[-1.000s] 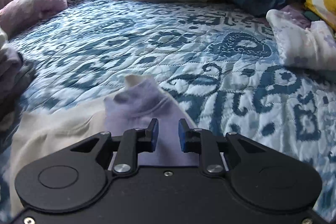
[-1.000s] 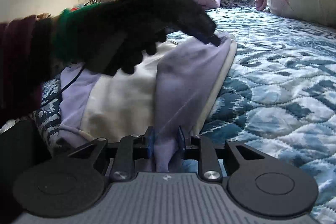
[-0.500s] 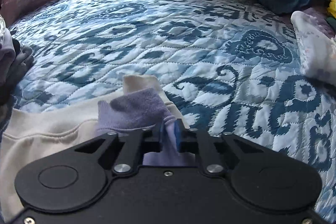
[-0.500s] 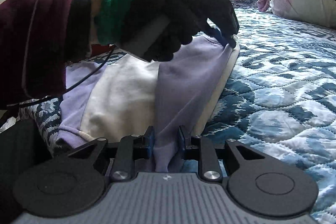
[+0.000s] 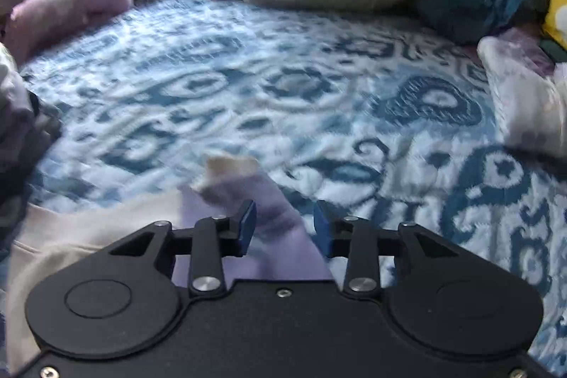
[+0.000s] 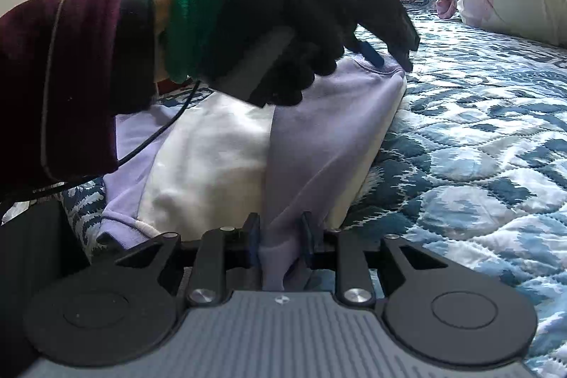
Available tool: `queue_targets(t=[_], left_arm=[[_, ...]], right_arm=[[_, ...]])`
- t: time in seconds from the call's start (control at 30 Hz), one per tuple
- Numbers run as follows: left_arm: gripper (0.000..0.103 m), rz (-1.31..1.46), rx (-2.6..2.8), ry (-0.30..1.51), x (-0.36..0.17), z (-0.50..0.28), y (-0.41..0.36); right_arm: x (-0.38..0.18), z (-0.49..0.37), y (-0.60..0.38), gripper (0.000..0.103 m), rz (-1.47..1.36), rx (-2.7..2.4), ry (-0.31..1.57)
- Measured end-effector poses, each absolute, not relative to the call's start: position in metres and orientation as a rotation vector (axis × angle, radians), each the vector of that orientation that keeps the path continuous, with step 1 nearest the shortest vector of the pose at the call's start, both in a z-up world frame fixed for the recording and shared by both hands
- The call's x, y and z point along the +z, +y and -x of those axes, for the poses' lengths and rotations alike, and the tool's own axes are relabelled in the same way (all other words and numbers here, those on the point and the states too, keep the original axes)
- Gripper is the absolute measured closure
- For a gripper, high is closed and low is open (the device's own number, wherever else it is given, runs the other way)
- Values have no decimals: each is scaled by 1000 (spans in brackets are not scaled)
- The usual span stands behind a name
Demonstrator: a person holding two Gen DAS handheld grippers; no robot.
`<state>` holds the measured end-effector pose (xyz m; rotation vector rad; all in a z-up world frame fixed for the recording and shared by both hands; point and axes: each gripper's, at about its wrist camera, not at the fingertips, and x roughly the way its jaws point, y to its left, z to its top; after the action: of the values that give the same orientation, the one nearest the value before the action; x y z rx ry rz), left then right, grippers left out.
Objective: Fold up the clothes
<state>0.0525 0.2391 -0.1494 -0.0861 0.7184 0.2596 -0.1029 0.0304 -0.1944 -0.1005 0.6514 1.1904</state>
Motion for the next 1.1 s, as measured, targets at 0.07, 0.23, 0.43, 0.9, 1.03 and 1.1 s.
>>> queue_targets(t=[0.07,0.23,0.43,0.9,1.03,1.1], left_arm=[[68,75,299,732,-153,-52,248],[69,71,309,784,-169,-52,271],[69,23,279,661,-139,-19,263],[69,138,336,634,-133,60,282],[57,263,409,608,-126,130,304],[52,347,464,604,-129,165,317]], right_arm=[[-194,103,30,76,100,1193,654],[-195,103,29,76,106,1199,660],[-189,110,27,75,144,1198,638],[-180,111,14,74,110,1187,619],[-168,103,-9,73,-28,1140,587],[-164,98,-19,66,-102,1108,583]])
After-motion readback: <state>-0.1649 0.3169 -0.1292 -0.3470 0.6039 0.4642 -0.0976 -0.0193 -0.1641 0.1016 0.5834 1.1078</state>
